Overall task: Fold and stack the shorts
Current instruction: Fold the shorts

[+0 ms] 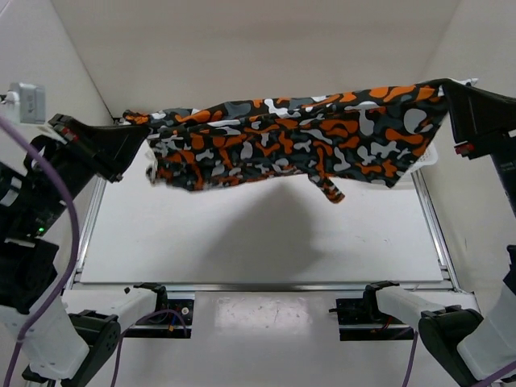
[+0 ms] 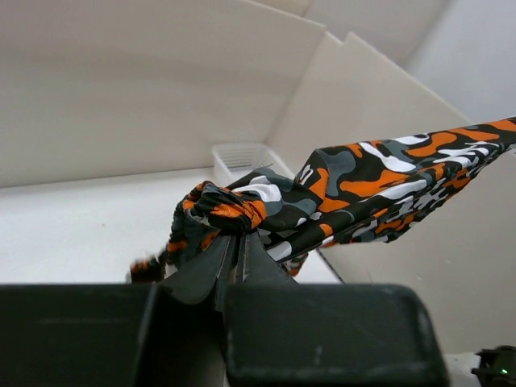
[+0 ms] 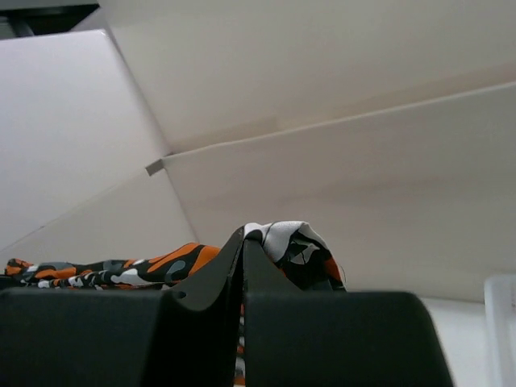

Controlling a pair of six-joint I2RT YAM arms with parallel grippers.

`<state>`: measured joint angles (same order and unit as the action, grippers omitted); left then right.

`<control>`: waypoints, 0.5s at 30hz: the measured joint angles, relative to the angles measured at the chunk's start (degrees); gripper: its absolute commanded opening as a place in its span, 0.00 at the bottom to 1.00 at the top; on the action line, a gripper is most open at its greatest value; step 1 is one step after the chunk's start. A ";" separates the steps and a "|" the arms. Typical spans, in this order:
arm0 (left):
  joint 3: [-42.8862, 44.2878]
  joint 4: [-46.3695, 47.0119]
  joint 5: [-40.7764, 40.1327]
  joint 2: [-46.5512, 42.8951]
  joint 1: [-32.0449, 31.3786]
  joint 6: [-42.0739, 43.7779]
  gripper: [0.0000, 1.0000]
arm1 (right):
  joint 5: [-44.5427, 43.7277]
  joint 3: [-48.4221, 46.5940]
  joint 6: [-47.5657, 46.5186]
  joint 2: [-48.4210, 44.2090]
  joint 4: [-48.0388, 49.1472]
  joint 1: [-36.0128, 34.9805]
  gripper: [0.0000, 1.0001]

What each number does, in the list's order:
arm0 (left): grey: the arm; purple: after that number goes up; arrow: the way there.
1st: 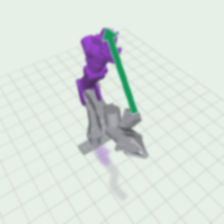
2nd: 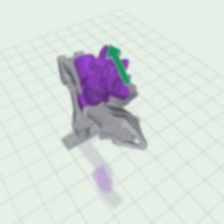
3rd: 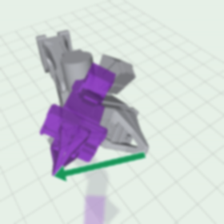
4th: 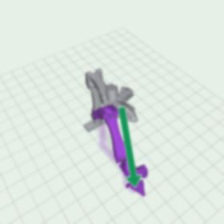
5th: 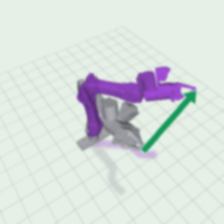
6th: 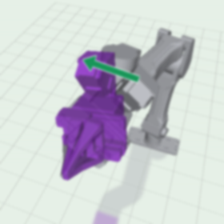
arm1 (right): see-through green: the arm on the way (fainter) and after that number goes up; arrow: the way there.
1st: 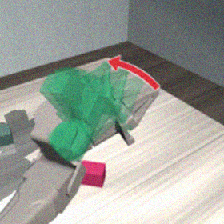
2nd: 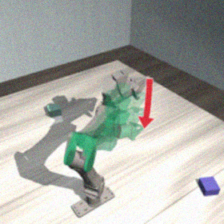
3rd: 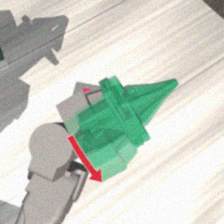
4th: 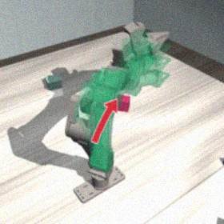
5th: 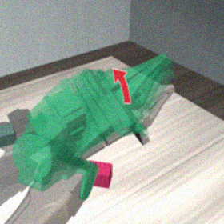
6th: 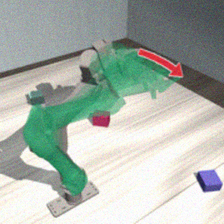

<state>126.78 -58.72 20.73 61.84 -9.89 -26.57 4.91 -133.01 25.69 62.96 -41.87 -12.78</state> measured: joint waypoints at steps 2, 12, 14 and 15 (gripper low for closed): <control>1.11 -0.26 0.46 -0.57 -0.57 -0.28 0.10 | 0.26 -1.77 0.61 -0.13 -0.13 -0.02 0.00; 1.51 -1.73 1.44 0.61 -1.22 -2.05 0.10 | -5.57 -4.39 -0.46 7.45 -2.19 -0.15 0.00; 0.90 -1.57 1.36 1.14 -1.27 -2.23 0.10 | -6.51 -6.64 -1.20 12.13 -1.90 -0.28 0.00; 0.20 -1.31 1.27 1.36 -1.29 -2.29 0.10 | -6.80 -7.98 -1.60 15.08 -1.77 -0.39 0.00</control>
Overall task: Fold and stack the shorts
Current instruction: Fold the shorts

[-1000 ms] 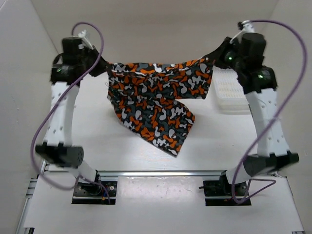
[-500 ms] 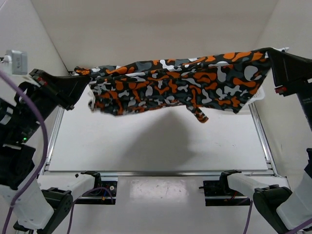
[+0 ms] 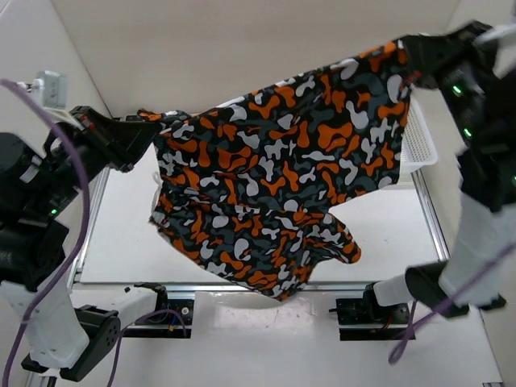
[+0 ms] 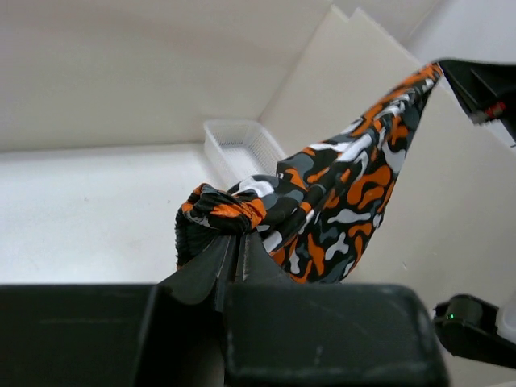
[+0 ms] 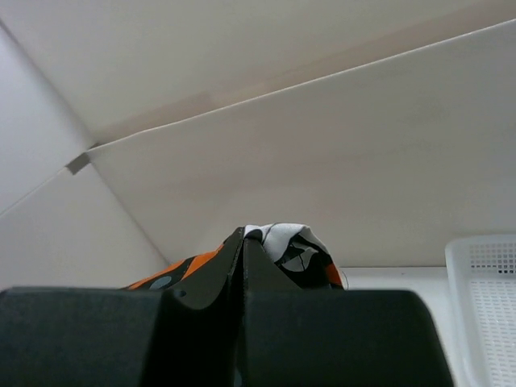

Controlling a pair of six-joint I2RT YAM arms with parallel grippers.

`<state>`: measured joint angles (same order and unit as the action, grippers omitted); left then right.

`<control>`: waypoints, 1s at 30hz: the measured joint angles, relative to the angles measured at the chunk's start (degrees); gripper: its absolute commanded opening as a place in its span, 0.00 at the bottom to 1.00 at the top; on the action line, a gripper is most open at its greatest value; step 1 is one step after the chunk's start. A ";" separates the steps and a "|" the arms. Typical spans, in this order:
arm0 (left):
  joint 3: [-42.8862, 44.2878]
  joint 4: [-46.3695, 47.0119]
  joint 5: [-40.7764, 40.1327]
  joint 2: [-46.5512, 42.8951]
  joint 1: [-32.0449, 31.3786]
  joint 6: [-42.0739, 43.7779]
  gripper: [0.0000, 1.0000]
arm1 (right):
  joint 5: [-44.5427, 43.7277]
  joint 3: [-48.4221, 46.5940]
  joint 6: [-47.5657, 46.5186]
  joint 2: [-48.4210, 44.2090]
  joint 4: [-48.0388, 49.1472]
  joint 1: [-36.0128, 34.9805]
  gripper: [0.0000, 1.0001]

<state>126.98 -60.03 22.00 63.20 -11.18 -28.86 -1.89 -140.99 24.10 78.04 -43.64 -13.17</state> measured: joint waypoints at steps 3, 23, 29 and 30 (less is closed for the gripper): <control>-5.40 2.21 -1.36 0.76 -0.11 -0.59 0.10 | -0.63 -4.48 -1.16 9.46 0.70 -0.09 0.00; -6.60 12.39 -10.40 63.82 5.22 -4.24 0.10 | -2.49 -5.81 -2.43 58.10 6.10 3.32 0.00; -2.23 13.46 -9.05 62.90 7.87 -4.68 0.10 | 0.98 -6.32 -2.12 58.10 9.75 3.74 0.00; -2.10 13.70 -8.98 62.60 8.15 -4.68 0.10 | 1.55 -6.08 -2.01 58.05 10.16 3.76 0.00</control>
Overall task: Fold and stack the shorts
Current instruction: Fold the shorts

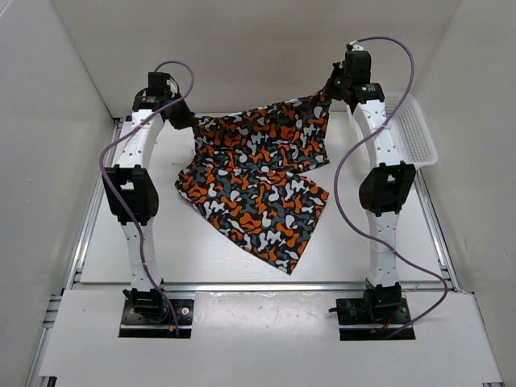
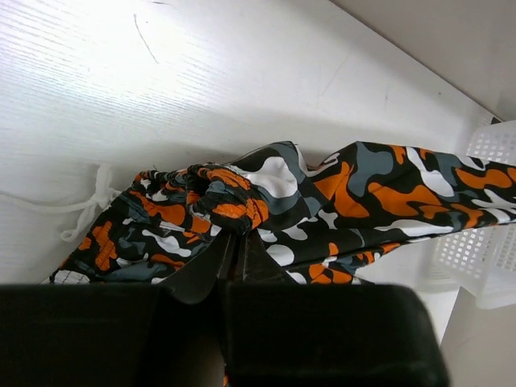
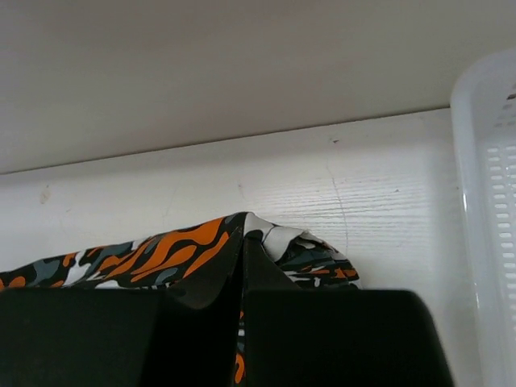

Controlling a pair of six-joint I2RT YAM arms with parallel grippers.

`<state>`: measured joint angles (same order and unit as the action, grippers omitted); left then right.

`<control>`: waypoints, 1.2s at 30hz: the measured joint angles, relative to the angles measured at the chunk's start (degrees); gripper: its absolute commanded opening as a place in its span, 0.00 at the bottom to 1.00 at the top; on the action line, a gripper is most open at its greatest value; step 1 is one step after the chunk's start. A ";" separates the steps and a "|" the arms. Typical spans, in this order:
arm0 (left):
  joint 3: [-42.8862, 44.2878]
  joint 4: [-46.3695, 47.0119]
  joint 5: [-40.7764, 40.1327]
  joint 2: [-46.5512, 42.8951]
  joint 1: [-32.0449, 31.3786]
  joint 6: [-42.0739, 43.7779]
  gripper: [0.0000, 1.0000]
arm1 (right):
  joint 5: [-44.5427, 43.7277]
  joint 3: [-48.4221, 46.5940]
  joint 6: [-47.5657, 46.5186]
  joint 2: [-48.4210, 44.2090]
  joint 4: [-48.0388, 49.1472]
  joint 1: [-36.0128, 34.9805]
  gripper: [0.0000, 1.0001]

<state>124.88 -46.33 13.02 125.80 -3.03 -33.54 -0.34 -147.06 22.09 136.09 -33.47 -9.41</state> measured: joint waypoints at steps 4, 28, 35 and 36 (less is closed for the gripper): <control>0.00 -0.07 0.87 -0.22 1.05 0.31 0.10 | 1.55 8.85 -0.07 -4.72 1.29 -0.59 0.00; -28.44 -1.09 4.52 -22.23 10.95 6.38 0.10 | -16.83 81.81 3.19 -60.57 -3.48 -56.13 0.00; -41.99 -1.22 1.84 -27.26 11.65 7.37 0.10 | -22.32 87.34 8.68 -53.72 -3.80 -64.00 0.00; -43.71 -1.29 1.07 -27.26 12.07 7.39 0.10 | -22.73 87.91 9.18 -52.98 -3.78 -64.57 0.00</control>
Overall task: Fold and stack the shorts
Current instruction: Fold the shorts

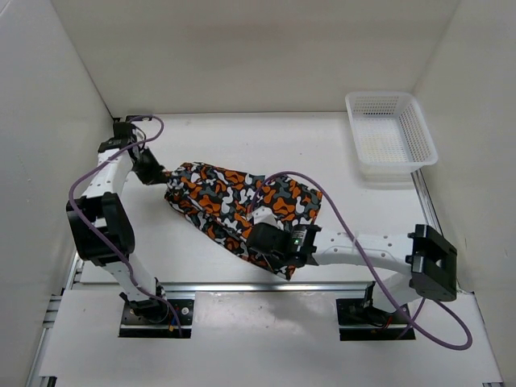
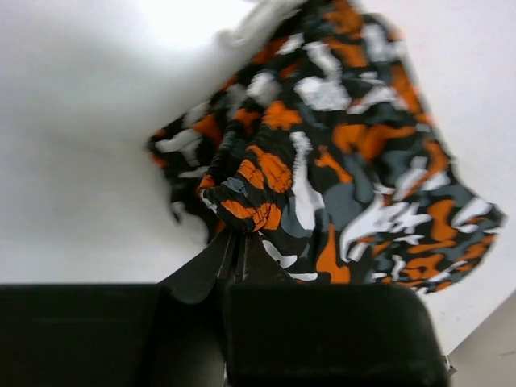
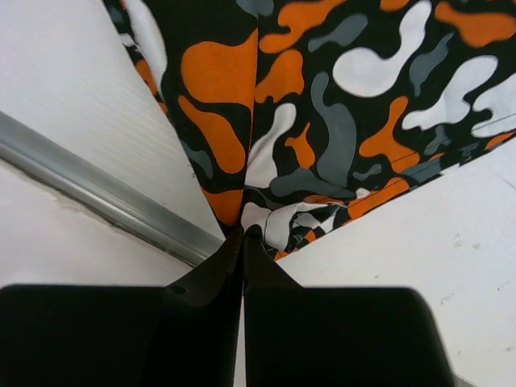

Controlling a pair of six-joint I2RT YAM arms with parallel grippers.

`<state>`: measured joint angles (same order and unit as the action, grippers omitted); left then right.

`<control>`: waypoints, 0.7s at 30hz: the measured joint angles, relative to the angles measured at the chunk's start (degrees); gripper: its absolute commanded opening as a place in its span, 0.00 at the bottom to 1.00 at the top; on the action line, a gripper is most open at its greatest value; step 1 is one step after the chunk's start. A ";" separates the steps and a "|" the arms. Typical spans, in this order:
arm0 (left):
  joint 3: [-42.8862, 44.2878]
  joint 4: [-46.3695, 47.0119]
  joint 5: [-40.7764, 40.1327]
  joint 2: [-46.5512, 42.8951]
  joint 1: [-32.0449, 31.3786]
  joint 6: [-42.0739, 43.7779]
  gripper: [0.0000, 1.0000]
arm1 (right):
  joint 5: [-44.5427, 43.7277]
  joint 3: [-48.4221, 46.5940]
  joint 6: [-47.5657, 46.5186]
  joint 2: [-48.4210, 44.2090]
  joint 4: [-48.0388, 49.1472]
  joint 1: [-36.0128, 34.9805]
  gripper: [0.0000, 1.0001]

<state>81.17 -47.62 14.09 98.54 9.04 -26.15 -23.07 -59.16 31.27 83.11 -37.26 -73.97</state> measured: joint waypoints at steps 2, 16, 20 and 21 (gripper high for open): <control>-2.71 -0.44 -1.05 -0.04 1.07 0.00 0.10 | -0.94 0.81 0.94 1.09 0.07 -0.90 0.00; -5.84 -1.79 -5.33 -1.01 3.98 0.20 0.82 | -3.98 0.76 7.82 2.54 -4.42 -4.59 0.75; -8.07 -1.68 -5.81 -1.86 3.98 0.04 1.00 | -2.43 1.25 10.56 -3.87 -5.92 -0.07 0.78; -8.44 -1.55 -5.77 -1.88 3.98 0.00 1.00 | -1.38 1.62 11.15 -5.95 -5.86 2.49 0.78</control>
<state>72.73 -49.17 8.32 96.66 13.02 -26.15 -24.45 -57.54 42.41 77.17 -43.11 -71.48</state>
